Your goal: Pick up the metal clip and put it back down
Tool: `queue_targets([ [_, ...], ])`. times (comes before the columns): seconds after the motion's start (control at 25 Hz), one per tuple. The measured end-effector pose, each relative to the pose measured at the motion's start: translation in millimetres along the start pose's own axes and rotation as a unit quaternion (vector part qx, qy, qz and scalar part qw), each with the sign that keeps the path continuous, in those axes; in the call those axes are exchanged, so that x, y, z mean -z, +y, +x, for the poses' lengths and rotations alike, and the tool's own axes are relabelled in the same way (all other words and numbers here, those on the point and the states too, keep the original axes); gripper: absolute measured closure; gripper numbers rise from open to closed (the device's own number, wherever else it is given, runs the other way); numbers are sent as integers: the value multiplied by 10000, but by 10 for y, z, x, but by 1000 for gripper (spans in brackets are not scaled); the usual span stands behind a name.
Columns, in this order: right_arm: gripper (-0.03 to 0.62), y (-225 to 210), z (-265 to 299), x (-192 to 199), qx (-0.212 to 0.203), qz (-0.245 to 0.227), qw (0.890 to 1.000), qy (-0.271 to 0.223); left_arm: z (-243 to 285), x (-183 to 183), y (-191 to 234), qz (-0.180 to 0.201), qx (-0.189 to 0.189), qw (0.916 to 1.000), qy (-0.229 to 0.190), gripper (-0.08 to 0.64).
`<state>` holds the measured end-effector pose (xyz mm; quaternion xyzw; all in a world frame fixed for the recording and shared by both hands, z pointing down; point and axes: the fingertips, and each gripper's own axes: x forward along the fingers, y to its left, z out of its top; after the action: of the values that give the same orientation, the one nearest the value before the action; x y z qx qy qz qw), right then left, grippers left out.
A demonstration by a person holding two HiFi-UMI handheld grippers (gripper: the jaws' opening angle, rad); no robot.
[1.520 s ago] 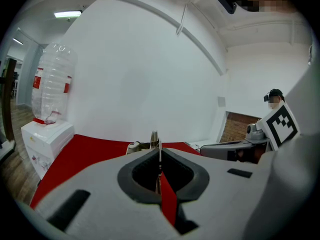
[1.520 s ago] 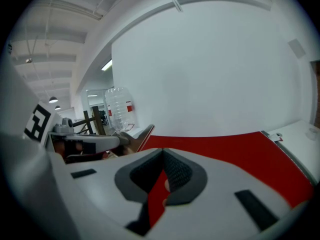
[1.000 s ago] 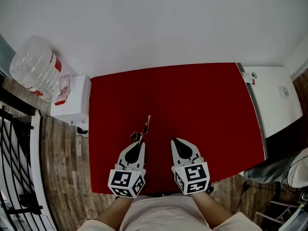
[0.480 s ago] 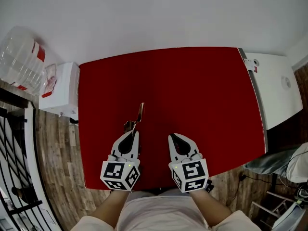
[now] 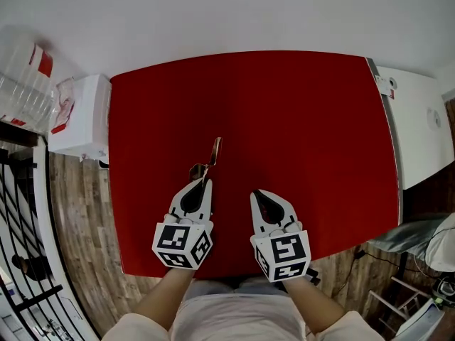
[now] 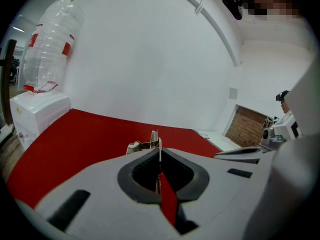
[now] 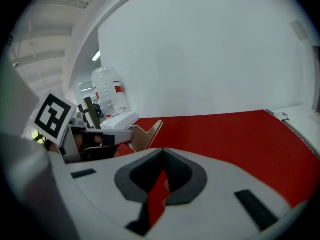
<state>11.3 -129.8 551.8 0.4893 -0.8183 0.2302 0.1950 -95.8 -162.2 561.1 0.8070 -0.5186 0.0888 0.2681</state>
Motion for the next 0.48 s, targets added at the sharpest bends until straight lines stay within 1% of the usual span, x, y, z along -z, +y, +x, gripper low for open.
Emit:
queue_targets([
  [0.28, 584, -84, 178, 198, 33, 87, 9998, 170, 277, 221, 165, -99, -72, 9997, 193, 551],
  [0.48, 586, -91, 275, 304, -18, 87, 9995, 289, 474, 330, 287, -364, -103, 9988, 313, 551],
])
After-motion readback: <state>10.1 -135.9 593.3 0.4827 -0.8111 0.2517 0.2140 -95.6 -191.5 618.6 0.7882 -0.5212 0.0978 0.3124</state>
